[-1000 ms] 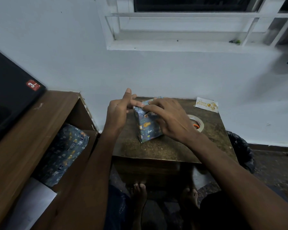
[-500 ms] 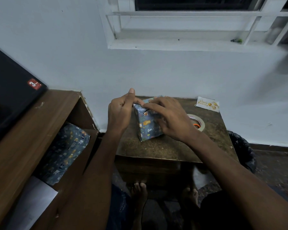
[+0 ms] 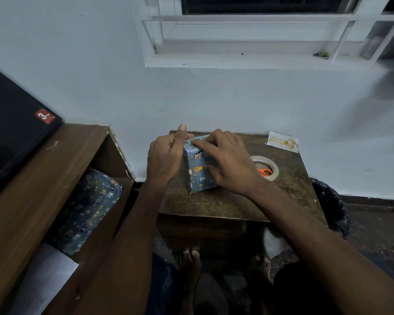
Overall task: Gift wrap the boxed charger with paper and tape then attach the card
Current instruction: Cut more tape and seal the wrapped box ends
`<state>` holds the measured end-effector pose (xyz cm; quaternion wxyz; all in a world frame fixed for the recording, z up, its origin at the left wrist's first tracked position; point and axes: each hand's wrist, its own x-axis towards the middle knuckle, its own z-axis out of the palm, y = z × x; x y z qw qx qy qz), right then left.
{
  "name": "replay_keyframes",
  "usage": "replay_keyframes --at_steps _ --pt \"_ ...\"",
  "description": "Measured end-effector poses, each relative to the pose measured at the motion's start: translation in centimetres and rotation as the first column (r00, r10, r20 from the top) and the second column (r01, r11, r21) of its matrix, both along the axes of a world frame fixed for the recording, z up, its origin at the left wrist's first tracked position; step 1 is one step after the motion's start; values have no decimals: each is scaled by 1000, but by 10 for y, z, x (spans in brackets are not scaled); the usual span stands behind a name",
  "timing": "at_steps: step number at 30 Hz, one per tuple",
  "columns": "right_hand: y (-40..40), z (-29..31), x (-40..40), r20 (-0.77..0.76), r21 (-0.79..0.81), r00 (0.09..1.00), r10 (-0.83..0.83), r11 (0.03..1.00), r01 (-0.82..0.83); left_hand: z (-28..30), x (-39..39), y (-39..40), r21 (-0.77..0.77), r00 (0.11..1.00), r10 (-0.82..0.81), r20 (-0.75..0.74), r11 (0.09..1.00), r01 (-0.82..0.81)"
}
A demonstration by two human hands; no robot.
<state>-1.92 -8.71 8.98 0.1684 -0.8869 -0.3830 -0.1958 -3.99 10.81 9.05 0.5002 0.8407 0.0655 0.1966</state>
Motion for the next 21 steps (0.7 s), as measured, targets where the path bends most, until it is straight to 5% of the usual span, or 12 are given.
replay_keyframes --at_steps 4,9,16,21 --pt "2 0 1 -56 59 998 8 998 -5 3 0 -2 -26 1000 14 -14 1000 -14" --pt "-10 4 5 -258 432 958 122 902 1 5 0 -12 -73 998 9 -63 997 -14" --pt "-18 3 4 -182 396 979 92 918 -13 11 7 -33 -111 999 20 -30 994 -23" --pt "-25 -5 7 -262 409 965 11 907 101 28 4 -51 182 994 81 76 979 -94"
